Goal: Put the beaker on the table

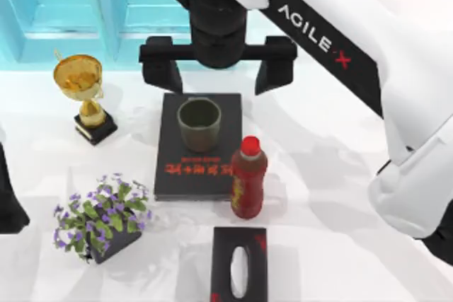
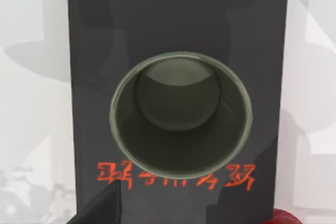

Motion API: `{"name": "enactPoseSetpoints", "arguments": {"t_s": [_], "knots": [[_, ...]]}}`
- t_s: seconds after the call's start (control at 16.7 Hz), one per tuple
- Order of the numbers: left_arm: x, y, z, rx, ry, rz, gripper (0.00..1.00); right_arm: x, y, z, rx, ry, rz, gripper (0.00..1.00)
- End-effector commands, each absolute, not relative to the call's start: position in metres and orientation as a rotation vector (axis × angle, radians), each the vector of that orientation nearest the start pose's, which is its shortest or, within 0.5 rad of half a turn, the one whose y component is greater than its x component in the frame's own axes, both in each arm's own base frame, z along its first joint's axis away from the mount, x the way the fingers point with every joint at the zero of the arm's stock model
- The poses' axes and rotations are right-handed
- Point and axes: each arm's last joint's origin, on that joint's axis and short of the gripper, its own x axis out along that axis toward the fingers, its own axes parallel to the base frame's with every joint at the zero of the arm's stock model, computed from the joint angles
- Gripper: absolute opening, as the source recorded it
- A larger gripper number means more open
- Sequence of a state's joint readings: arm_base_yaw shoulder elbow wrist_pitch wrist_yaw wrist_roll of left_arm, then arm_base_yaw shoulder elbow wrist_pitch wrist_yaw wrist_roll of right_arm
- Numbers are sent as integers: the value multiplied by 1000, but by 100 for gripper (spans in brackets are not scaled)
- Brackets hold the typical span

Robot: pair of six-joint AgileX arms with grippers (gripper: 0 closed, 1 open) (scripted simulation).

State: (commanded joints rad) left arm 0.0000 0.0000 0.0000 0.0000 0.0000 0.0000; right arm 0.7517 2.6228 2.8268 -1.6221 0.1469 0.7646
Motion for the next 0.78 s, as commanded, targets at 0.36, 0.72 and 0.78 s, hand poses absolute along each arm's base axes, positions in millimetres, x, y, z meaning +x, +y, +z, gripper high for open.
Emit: {"name": "enactPoseSetpoints", "arguments": {"t_s": [0.36, 0.72, 0.78], "knots": [[106, -1, 160, 0, 0, 0, 100, 375, 346, 188, 6, 1372, -7, 100], [106, -1, 160, 0, 0, 0, 100, 377, 344, 157, 8, 1368, -4, 100], [106, -1, 160, 0, 0, 0, 100, 377, 344, 157, 8, 1368, -4, 100]]}}
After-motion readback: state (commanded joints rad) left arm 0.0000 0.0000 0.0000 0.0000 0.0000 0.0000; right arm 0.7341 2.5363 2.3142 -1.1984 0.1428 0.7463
